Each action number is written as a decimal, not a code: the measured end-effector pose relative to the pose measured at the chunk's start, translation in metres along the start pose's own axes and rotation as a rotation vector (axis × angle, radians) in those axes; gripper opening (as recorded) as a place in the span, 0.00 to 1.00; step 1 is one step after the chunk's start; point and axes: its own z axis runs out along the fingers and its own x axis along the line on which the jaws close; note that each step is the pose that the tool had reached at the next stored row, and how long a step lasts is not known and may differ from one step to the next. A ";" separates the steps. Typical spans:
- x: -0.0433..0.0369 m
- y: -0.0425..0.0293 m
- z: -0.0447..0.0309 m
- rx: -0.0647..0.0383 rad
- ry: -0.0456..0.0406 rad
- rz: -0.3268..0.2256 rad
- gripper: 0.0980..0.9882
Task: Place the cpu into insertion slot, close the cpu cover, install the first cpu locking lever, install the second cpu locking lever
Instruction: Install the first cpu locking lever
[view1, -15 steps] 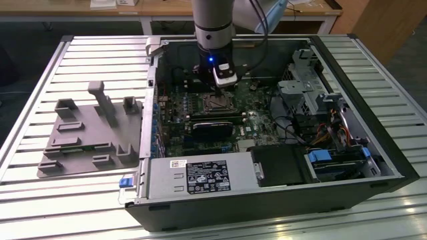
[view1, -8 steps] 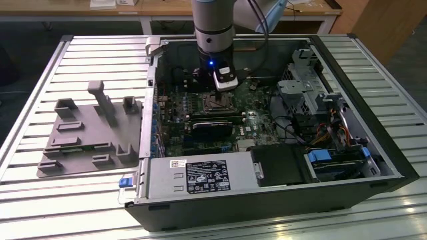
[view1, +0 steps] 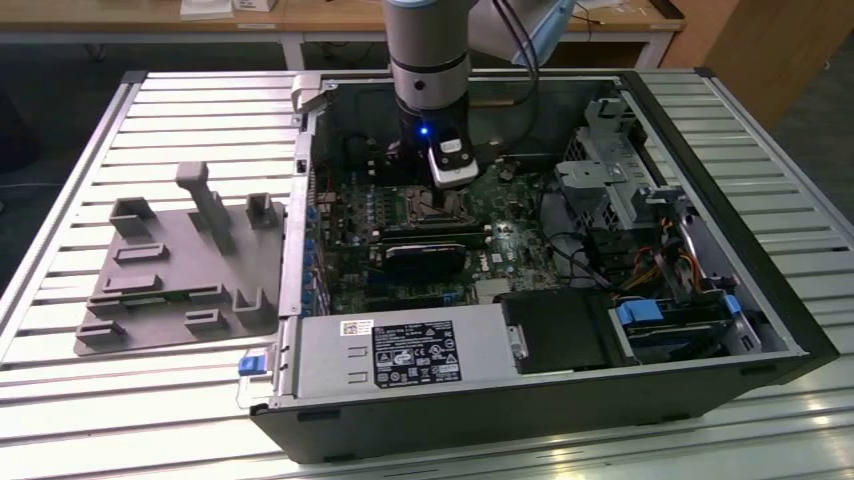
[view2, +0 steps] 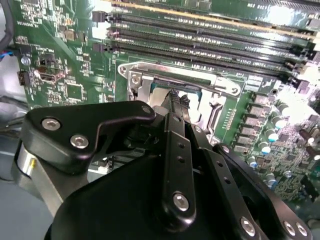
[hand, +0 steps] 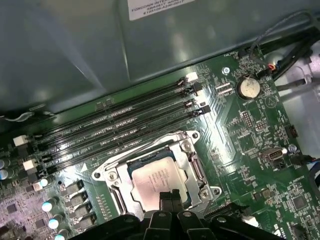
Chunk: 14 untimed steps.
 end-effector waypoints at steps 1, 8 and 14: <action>0.0000 0.0000 0.0000 0.000 0.0000 -0.007 0.00; -0.0002 0.0001 -0.0020 0.001 0.0010 -0.060 0.00; -0.0012 0.0008 -0.0114 -0.002 0.0027 -0.085 0.00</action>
